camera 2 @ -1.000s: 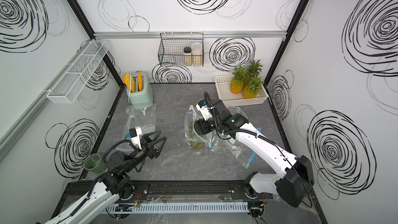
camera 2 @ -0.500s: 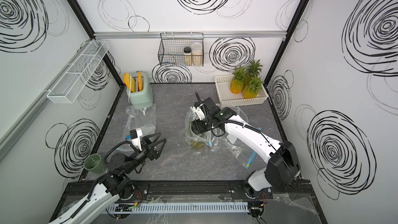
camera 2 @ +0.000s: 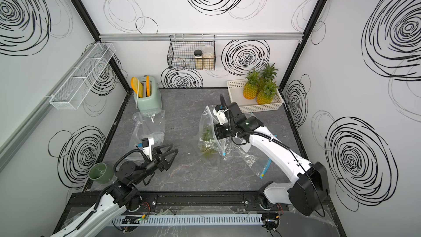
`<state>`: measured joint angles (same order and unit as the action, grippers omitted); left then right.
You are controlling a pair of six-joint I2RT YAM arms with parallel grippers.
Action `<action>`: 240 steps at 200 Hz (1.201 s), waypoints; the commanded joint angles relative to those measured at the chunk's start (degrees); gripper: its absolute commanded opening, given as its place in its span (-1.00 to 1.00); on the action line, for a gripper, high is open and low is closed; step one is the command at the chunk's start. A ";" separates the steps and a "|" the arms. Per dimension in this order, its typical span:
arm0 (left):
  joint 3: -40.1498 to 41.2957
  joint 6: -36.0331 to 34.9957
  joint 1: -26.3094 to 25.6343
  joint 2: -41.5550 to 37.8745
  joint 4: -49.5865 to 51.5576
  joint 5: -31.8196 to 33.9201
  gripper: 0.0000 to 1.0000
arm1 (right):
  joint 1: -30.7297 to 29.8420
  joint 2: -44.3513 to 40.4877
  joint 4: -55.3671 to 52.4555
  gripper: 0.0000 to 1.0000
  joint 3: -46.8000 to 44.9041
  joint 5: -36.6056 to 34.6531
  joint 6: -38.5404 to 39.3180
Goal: Open the zip-top bag and take out the pineapple
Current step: Pick up the pineapple from the zipper food storage bag.
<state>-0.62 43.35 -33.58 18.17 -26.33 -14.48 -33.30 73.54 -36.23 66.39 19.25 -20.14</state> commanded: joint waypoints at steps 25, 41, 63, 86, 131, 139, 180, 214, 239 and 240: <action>3.74 3.08 -2.91 5.99 -15.27 -3.39 0.92 | 5.89 -3.23 4.77 -1.00 10.30 11.60 0.99; 3.46 2.71 -5.03 8.65 -17.37 -2.78 0.92 | 6.33 -3.33 5.59 -1.00 11.47 13.25 0.12; 2.53 2.80 -8.13 13.21 -21.58 -1.55 0.92 | 6.50 -3.66 7.81 -1.00 12.86 14.55 -1.88; -0.29 1.46 -10.11 18.80 -23.42 -1.27 0.92 | 6.55 -3.45 9.72 -1.00 15.03 15.74 -3.48; -2.33 1.30 -10.63 29.11 -31.25 0.78 0.92 | 5.94 -3.23 12.49 -1.00 19.14 17.71 -6.27; -1.98 1.36 -10.58 30.61 -34.04 1.94 0.92 | 5.68 -3.14 12.75 -1.00 19.55 17.93 -6.49; -4.56 1.56 -10.61 38.03 -45.56 2.72 0.92 | 2.78 -2.83 14.12 -1.00 19.78 17.08 -7.72; -8.21 2.30 -10.07 44.36 -52.56 1.66 0.92 | -0.27 -2.17 14.95 -1.00 20.01 16.09 -7.90; -10.36 2.35 -9.27 48.07 -55.16 1.30 0.92 | -2.01 -1.86 15.80 -1.00 20.26 15.96 -8.49; -10.41 2.35 -9.20 48.26 -55.28 1.30 0.92 | -2.11 -1.84 15.82 -1.00 20.26 15.93 -8.50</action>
<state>-8.32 44.97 -43.70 63.75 -72.18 -12.84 -33.78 72.10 -27.73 83.99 34.39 -26.92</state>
